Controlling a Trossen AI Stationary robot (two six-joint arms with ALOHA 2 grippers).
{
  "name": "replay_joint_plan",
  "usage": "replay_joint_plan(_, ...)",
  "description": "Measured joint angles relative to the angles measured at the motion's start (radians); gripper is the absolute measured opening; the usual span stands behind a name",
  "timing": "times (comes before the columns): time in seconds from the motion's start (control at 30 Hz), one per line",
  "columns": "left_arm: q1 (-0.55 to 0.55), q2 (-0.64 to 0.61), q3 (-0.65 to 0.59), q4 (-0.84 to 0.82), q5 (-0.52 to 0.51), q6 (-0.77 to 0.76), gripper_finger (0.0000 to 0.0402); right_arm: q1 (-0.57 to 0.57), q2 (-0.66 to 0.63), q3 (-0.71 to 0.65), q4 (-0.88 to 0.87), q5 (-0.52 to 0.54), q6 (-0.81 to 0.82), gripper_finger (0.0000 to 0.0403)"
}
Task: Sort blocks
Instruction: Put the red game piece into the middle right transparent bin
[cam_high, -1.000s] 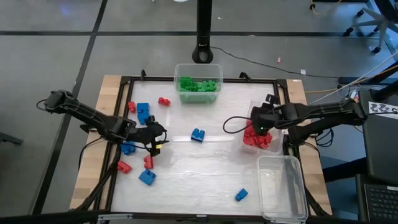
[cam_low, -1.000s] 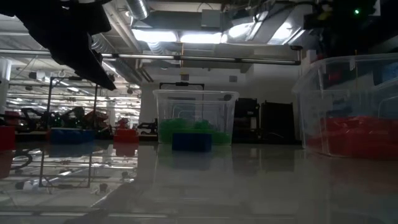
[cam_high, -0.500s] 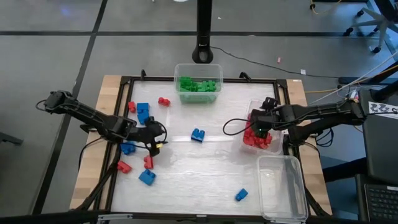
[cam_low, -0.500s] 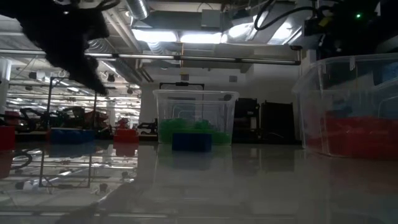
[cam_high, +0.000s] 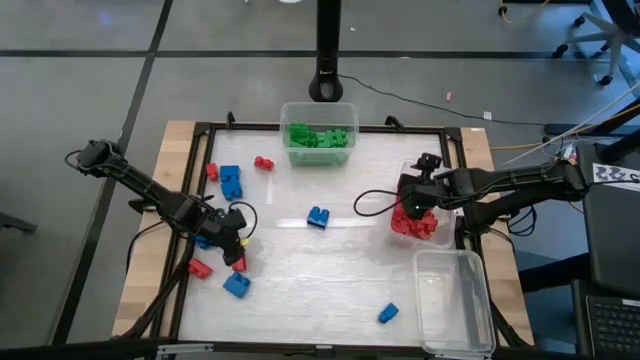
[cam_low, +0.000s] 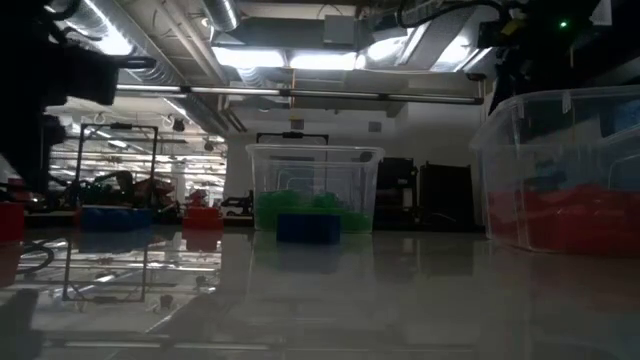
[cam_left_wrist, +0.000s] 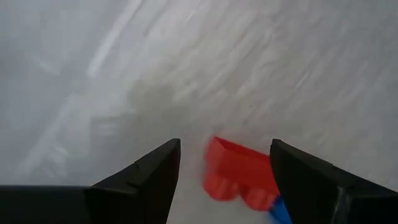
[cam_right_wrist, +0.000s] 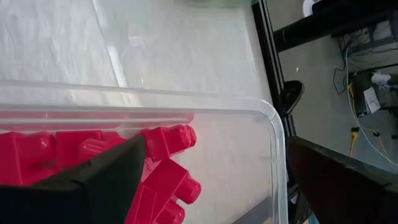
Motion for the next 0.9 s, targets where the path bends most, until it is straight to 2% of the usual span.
replay_joint_plan(0.17, -0.024, 0.000, 0.000, 0.010, 0.069, -0.252, 0.0235, 0.000, 0.000, 0.000, 0.007, 0.001, -0.004, 0.0383)
replay_joint_plan(0.27, -0.024, 0.000, 0.000, 0.008, 0.124, -0.333, 0.0235, 0.000, 0.000, 0.000, 0.007, 0.001, -0.005, 0.0383)
replay_joint_plan(0.43, -0.024, 0.000, 0.000, 0.005, 0.141, -0.476, 0.0235, 0.000, 0.000, -0.027, 0.012, 0.002, -0.005, 0.0383)
replay_joint_plan(0.77, -0.082, 0.075, 0.000, 0.024, 0.156, -0.688, 0.0235, 0.000, 0.000, -0.060, 0.019, -0.044, 0.000, 0.0383)
replay_joint_plan(0.9, -0.096, 0.131, 0.000, 0.119, 0.156, -0.710, 0.0235, 0.000, 0.000, -0.060, 0.020, -0.041, -0.019, 0.0383)
